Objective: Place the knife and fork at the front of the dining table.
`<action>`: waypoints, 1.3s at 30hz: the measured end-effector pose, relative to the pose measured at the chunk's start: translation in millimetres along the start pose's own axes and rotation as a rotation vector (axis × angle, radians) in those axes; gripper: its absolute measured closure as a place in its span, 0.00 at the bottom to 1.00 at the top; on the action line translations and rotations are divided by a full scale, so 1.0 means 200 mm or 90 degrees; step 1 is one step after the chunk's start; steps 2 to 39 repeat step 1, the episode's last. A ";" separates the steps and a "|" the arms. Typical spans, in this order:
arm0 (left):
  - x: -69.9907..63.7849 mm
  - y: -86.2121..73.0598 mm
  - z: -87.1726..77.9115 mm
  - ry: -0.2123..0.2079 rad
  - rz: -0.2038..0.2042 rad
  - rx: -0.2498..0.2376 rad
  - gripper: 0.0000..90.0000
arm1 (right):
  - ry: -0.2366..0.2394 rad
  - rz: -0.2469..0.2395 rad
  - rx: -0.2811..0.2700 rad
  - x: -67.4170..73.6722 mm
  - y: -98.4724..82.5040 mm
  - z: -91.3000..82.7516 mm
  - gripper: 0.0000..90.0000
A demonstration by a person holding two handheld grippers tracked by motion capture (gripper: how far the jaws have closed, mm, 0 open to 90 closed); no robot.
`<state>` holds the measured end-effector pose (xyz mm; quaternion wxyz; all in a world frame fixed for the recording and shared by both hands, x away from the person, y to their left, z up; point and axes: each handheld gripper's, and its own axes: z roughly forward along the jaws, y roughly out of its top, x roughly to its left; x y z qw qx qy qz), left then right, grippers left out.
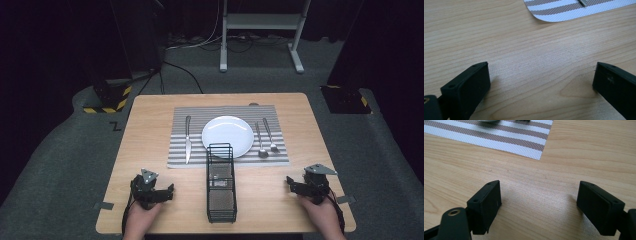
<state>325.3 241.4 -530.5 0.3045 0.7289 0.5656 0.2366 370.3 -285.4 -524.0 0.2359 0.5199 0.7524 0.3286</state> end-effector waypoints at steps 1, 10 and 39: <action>0.00 0.00 0.00 0.000 0.000 0.000 0.02 | 0.000 -0.001 0.000 0.00 0.00 0.00 0.22; 0.00 0.00 0.00 0.000 0.000 0.000 0.02 | 0.000 -0.001 0.000 0.00 0.00 0.00 0.22; 0.00 0.00 0.00 0.000 0.000 0.000 0.02 | 0.000 -0.001 0.000 0.00 0.00 0.00 0.22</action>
